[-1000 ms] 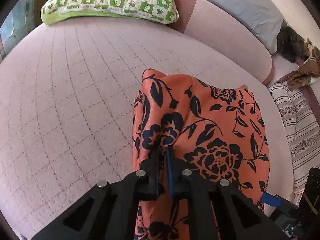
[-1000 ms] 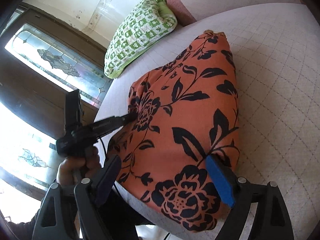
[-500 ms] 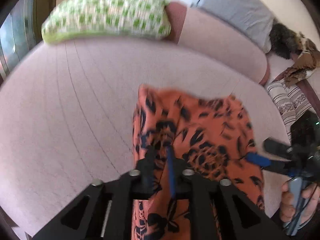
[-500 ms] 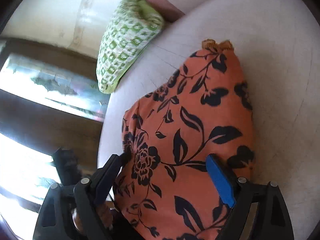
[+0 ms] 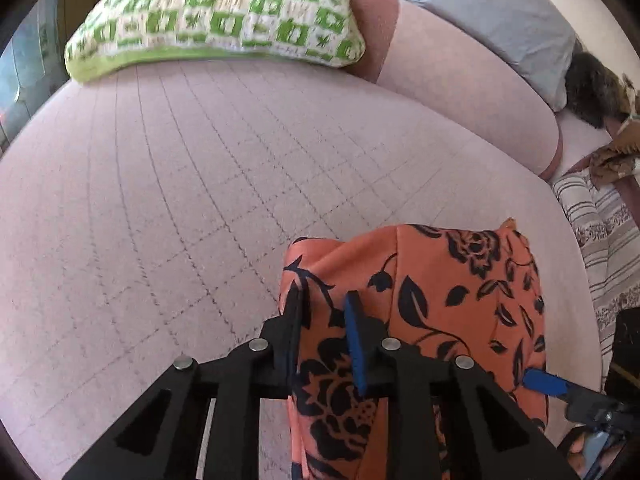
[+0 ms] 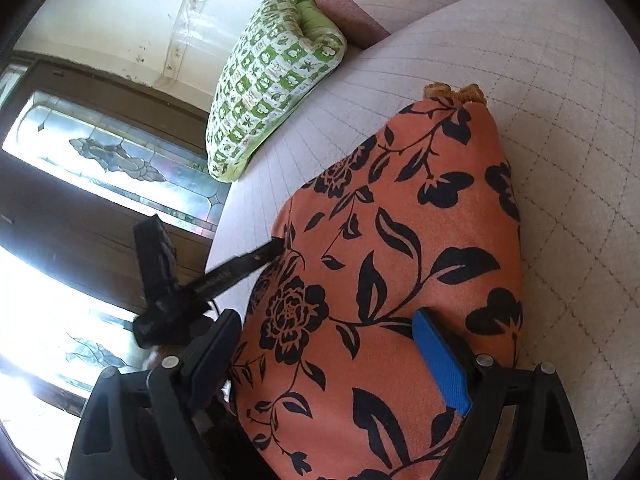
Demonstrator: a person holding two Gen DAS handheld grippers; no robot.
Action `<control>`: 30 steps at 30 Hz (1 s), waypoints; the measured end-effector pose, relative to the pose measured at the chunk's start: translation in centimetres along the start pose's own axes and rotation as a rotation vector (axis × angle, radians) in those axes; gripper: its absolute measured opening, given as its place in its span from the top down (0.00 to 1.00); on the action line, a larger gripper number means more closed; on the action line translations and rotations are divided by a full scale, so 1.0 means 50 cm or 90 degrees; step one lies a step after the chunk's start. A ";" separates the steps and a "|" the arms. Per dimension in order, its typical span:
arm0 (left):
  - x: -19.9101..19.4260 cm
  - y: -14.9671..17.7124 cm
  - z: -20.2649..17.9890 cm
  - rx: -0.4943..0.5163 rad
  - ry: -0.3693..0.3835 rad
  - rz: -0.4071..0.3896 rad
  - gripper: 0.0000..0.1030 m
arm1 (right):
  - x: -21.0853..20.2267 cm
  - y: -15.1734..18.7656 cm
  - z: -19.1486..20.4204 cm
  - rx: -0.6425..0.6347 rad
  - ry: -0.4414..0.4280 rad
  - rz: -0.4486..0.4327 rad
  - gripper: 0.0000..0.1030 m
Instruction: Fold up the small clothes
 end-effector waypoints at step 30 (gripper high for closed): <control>-0.084 0.206 -0.065 0.111 0.002 -0.047 0.53 | -0.087 0.145 -0.066 0.185 -0.024 -0.006 0.71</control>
Point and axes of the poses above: each gripper's, at about its wrist camera, not at the fingertips, and x roughly the way its jaws point, z to its left, y to its underside, the point moved 7 cm from there along x, roughly the way its jaws point, and after that the axes turned 11 degrees about -x, right-handed, at the moved point
